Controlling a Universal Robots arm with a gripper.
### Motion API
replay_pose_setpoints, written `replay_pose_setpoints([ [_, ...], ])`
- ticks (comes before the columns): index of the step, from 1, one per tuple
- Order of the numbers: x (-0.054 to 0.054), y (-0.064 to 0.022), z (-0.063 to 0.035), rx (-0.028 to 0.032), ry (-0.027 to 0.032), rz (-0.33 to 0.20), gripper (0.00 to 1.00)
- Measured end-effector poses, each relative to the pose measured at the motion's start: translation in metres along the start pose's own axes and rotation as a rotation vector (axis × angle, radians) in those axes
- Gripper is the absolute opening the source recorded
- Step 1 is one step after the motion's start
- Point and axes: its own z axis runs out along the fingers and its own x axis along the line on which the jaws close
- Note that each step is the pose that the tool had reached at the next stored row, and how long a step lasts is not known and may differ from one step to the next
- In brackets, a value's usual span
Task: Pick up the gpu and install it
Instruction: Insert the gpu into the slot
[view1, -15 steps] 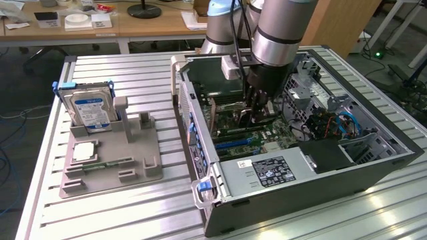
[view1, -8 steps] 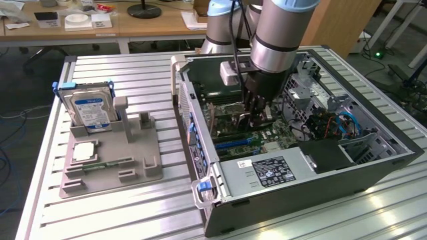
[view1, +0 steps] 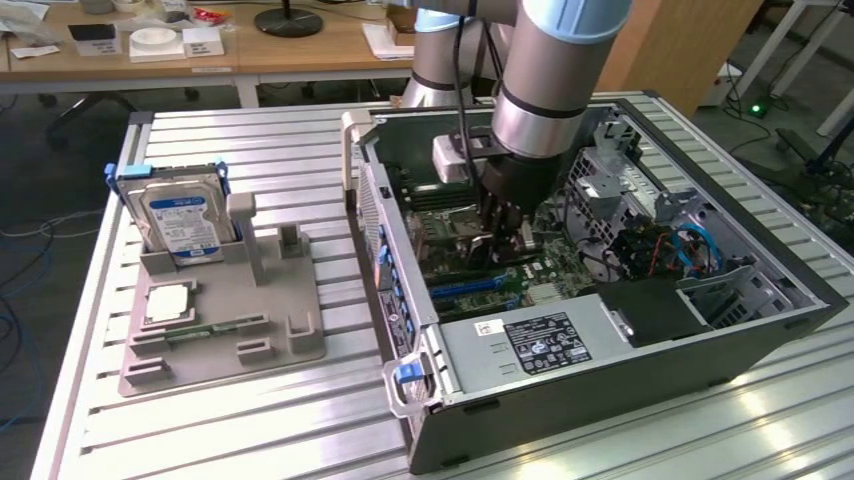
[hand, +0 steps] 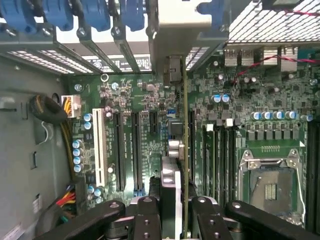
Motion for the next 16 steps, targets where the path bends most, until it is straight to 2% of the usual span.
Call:
replay_pose_setpoints([
  [5, 0.001, 0.0001, 0.0085, -0.002, -0.0001, 0.0, 0.29],
  [12, 0.001, 0.0036, 0.0104, -0.0016, -0.0028, -0.001, 0.29],
  [16, 0.001, 0.0036, 0.0149, -0.0016, -0.0031, -0.001, 0.29],
])
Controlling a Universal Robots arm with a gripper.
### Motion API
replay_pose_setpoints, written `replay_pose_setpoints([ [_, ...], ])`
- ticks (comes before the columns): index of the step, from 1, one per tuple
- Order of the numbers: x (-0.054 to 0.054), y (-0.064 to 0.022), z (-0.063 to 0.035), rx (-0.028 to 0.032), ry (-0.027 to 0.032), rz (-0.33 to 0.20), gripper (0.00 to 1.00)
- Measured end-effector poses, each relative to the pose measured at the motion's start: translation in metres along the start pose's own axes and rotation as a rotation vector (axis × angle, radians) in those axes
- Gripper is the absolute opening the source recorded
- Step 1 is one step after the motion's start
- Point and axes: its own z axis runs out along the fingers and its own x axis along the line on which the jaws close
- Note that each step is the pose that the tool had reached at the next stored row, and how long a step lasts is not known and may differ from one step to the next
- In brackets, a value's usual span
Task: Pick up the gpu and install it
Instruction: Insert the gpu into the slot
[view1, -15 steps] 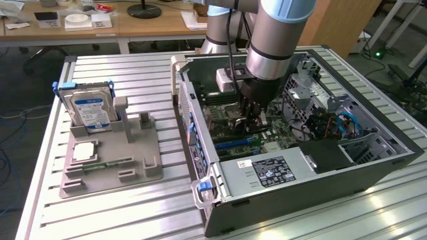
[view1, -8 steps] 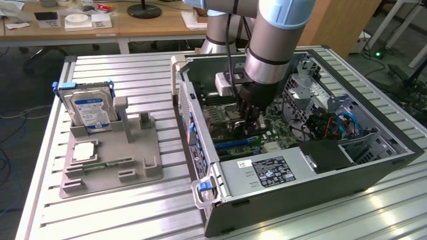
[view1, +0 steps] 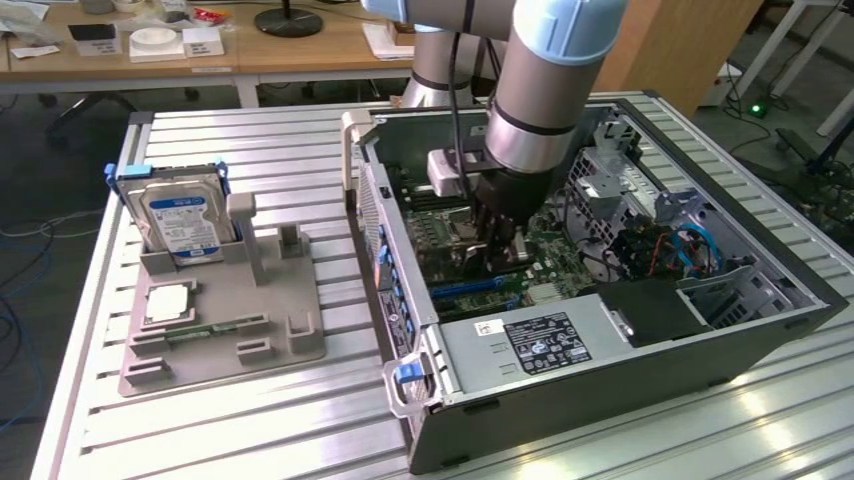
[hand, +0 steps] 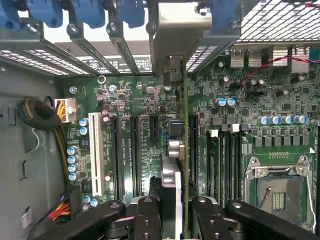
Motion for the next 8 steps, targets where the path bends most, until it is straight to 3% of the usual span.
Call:
replay_pose_setpoints([
  [8, 0.0003, 0.0006, 0.0076, -0.0001, 0.0003, 0.004, 0.29],
])
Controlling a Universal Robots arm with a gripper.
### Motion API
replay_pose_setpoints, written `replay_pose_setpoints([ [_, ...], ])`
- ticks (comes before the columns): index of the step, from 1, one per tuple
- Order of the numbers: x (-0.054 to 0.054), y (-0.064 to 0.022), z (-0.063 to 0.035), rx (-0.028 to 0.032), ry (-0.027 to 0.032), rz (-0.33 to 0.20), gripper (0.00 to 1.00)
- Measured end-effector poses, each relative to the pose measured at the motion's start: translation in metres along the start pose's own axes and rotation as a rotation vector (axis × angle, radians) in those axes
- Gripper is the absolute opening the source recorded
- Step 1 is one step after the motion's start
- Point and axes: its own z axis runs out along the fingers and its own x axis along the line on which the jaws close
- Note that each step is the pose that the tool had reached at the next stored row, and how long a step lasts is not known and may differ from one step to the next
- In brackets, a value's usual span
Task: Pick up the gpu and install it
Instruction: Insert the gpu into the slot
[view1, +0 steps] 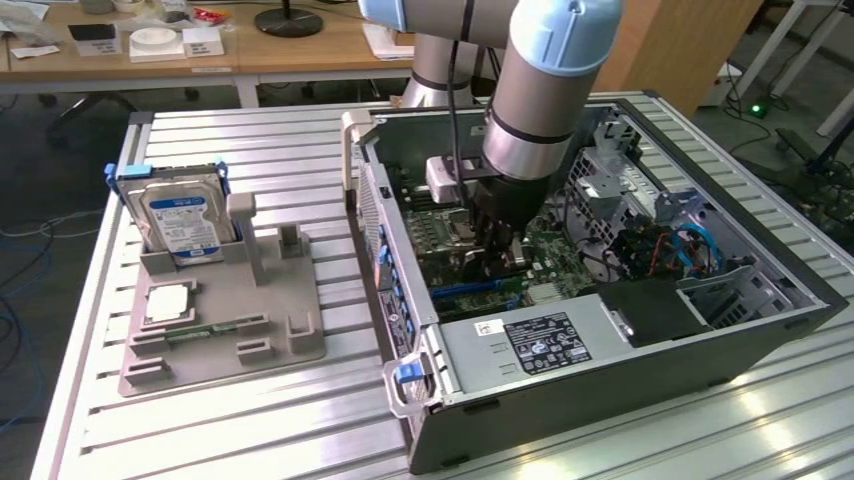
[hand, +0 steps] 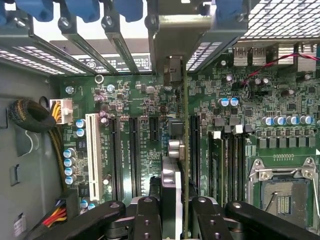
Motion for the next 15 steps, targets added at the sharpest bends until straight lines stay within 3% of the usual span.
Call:
replay_pose_setpoints([
  [15, 0.0001, 0.0, 0.0047, 0.0002, -0.0002, 0.005, 0.29],
])
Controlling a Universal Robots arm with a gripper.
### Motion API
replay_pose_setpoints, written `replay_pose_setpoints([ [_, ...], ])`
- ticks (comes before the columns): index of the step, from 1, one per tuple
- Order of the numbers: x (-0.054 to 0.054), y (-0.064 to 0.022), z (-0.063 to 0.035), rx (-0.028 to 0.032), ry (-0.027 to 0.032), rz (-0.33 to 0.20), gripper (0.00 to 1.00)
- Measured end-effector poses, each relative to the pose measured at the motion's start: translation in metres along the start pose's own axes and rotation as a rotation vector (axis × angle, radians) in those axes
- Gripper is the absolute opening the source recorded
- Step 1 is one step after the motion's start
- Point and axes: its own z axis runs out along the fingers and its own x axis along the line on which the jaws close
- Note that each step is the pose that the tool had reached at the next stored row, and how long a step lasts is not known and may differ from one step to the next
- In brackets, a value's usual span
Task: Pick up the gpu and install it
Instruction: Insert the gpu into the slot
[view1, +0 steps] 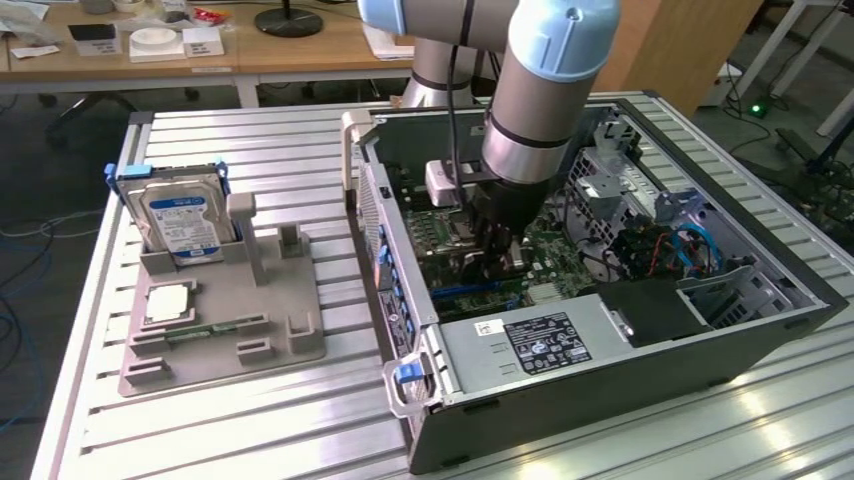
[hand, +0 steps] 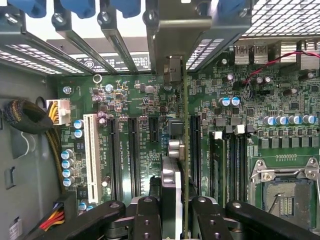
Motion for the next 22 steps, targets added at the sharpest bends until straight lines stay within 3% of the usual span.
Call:
replay_pose_setpoints([
  [22, 0.0002, 0.0032, 0.0048, -0.0003, 0.0, 0.003, 0.29],
])
